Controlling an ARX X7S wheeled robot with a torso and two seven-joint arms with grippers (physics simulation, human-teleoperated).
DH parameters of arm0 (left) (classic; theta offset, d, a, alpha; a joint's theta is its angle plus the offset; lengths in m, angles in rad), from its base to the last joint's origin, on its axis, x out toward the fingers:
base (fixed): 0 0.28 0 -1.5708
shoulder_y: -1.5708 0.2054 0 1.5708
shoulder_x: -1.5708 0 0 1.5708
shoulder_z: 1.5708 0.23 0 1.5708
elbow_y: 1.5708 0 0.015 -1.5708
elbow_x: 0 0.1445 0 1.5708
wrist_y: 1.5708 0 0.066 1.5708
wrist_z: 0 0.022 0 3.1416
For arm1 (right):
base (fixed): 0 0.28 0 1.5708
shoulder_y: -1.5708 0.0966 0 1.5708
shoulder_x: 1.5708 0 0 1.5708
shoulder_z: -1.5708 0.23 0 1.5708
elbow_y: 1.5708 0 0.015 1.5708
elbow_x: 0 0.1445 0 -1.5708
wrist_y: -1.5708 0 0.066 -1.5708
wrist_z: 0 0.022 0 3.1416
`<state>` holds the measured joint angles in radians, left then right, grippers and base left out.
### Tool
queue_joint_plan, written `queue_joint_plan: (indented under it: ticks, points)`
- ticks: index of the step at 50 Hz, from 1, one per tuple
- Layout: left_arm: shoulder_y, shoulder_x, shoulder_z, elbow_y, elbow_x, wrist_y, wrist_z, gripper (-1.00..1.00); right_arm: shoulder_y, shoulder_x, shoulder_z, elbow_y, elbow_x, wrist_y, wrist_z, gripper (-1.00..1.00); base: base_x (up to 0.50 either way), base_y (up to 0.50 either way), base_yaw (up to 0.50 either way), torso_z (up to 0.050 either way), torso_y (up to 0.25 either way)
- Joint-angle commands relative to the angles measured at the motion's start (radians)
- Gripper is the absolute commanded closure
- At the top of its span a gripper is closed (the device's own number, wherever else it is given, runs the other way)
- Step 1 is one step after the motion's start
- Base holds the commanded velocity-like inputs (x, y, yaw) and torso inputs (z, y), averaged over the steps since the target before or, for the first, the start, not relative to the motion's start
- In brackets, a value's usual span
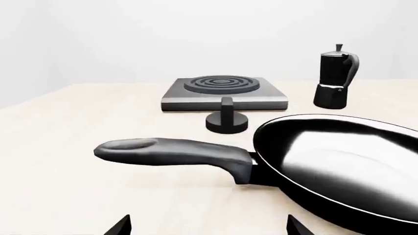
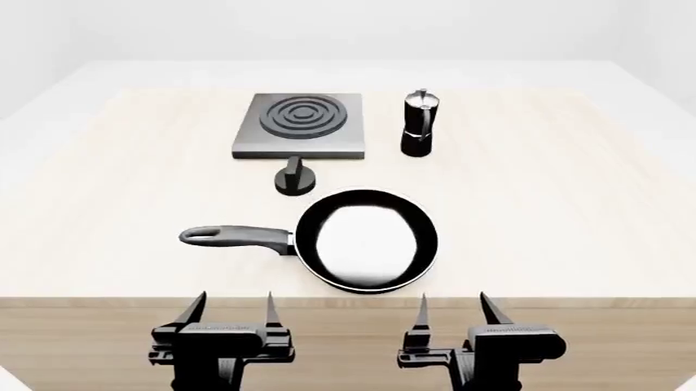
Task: Turn on the stove and put the frying pan on it.
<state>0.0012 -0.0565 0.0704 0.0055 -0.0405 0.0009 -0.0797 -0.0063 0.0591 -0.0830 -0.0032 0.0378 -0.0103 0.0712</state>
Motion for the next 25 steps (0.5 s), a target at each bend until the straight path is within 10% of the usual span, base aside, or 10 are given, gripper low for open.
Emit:
queue_joint_plan:
  ticks: [1,10,25]
  points:
    - [0.006,-0.011,0.015,0.114,-0.009,-0.107,-0.053,-1.00,-0.010,0.023,-0.022,-0.122,0.018,0.122,0.028,-1.00,0.00,0.00,0.00,0.000,0.000]
    - [-0.267,-0.029,-0.012,0.612,-0.070,-0.797,-0.093,-1.00,0.271,0.081,0.018,-0.702,0.132,0.931,0.060,-1.00,0.00,0.00,0.00,0.000,0.000]
    - [-0.352,-0.062,-0.012,0.612,-0.081,-0.857,-0.103,-1.00,0.370,0.107,0.034,-0.685,0.119,0.955,0.087,-1.00,0.00,0.00,0.00,0.000,0.000]
